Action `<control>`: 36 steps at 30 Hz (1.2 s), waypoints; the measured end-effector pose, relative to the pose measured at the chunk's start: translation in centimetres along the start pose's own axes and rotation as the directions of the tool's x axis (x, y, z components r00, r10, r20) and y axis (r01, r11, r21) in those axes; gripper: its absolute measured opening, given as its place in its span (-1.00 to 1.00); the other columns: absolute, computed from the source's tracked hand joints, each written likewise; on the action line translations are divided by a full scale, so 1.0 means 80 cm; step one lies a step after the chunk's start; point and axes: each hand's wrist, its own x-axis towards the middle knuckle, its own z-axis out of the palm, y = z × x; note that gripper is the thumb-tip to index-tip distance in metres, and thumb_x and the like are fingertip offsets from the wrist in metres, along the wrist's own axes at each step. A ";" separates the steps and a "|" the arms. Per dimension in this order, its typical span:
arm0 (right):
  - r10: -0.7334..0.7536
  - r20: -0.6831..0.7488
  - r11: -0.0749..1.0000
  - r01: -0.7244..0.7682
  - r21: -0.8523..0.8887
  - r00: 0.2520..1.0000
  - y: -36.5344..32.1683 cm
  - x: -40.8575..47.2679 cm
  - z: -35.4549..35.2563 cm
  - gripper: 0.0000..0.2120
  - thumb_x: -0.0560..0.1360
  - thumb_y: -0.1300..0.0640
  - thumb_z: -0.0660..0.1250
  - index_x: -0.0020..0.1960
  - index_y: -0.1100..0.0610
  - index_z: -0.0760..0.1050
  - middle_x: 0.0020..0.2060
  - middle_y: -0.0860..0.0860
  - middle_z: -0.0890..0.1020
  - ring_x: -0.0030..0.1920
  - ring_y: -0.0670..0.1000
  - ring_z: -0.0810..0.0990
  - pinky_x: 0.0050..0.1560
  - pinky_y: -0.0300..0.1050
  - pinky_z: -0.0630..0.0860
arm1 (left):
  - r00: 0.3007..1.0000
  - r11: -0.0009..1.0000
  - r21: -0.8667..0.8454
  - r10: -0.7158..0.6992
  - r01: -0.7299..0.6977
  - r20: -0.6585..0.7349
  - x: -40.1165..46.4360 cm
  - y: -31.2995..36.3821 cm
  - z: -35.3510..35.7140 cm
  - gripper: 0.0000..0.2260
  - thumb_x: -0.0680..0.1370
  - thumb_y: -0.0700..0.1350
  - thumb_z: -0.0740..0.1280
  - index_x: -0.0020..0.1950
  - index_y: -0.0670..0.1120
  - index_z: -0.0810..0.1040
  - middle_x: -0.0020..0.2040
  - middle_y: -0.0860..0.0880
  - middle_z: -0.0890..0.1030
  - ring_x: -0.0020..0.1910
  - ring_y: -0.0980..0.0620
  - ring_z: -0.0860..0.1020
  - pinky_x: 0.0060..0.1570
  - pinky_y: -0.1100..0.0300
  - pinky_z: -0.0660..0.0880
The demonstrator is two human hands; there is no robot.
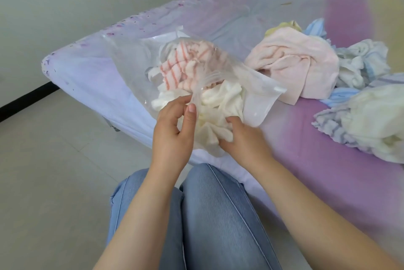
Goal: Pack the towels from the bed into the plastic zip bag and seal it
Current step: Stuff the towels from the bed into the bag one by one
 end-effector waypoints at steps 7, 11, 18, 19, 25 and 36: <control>0.046 0.192 0.906 -0.122 0.406 0.980 -0.074 0.110 0.029 -0.75 0.54 0.12 0.20 0.18 0.14 0.46 0.05 0.09 0.60 0.07 0.12 0.56 0.01 -0.06 0.48 | 0.999 0.998 -0.046 -0.039 0.040 0.016 -0.001 0.011 -0.006 -0.77 0.64 -0.01 0.20 -0.16 0.19 0.54 0.17 0.10 0.61 0.31 0.15 0.47 0.26 0.21 0.37; -0.073 0.374 0.881 -0.116 0.458 0.925 -0.070 0.113 0.027 -0.57 0.50 0.05 0.26 0.35 0.06 0.34 0.25 0.09 0.49 0.21 0.08 0.49 0.23 0.08 0.46 | 0.997 0.992 -0.099 -0.075 0.077 0.022 0.006 0.012 -0.009 -0.64 0.65 -0.04 0.22 -0.34 0.22 0.49 -0.07 0.14 0.64 0.03 0.21 0.55 0.02 0.37 0.37; 0.098 -0.063 0.789 -0.039 0.613 0.993 0.021 -0.003 -0.009 -0.77 0.49 0.11 0.35 0.05 -0.20 0.49 0.01 -0.16 0.53 -0.10 -0.16 0.58 -0.09 -0.24 0.51 | 0.992 0.984 -0.133 -0.109 0.115 0.058 0.009 0.000 0.015 -0.75 0.62 0.05 0.23 -0.13 -0.05 0.57 0.05 0.02 0.63 0.14 0.02 0.56 0.08 0.13 0.45; 0.210 -0.139 0.770 -0.076 0.634 0.968 0.039 -0.005 -0.019 -0.79 0.50 0.11 0.32 -0.02 -0.22 0.49 -0.10 -0.16 0.57 -0.19 -0.16 0.58 -0.18 -0.26 0.48 | 0.993 0.987 -0.122 -0.101 0.107 0.060 0.010 0.001 0.018 -0.74 0.62 0.06 0.22 -0.11 -0.07 0.57 0.10 0.01 0.63 0.18 0.03 0.56 0.10 0.13 0.46; 0.567 -0.326 0.779 -0.363 0.512 0.757 0.151 0.077 -0.058 -0.63 0.43 0.13 0.35 0.22 0.04 0.43 0.30 0.07 0.32 -0.01 0.01 0.51 -0.02 -0.24 0.39 | 0.995 0.993 -0.077 -0.087 0.091 0.055 0.014 0.009 0.030 -0.73 0.63 0.00 0.20 -0.28 0.11 0.40 0.09 -0.22 0.58 0.13 -0.16 0.51 -0.06 0.21 0.37; 0.659 -0.293 0.707 -0.439 0.554 0.692 0.212 0.137 -0.034 -0.52 0.44 0.16 0.31 0.33 0.18 0.32 0.23 0.14 0.47 0.19 0.17 0.49 0.12 -0.07 0.40 | 0.991 0.991 -0.073 -0.105 0.110 0.077 0.011 -0.001 0.028 -0.73 0.56 0.10 0.21 -0.09 -0.06 0.56 0.18 -0.06 0.62 0.24 -0.04 0.54 0.25 -0.14 0.45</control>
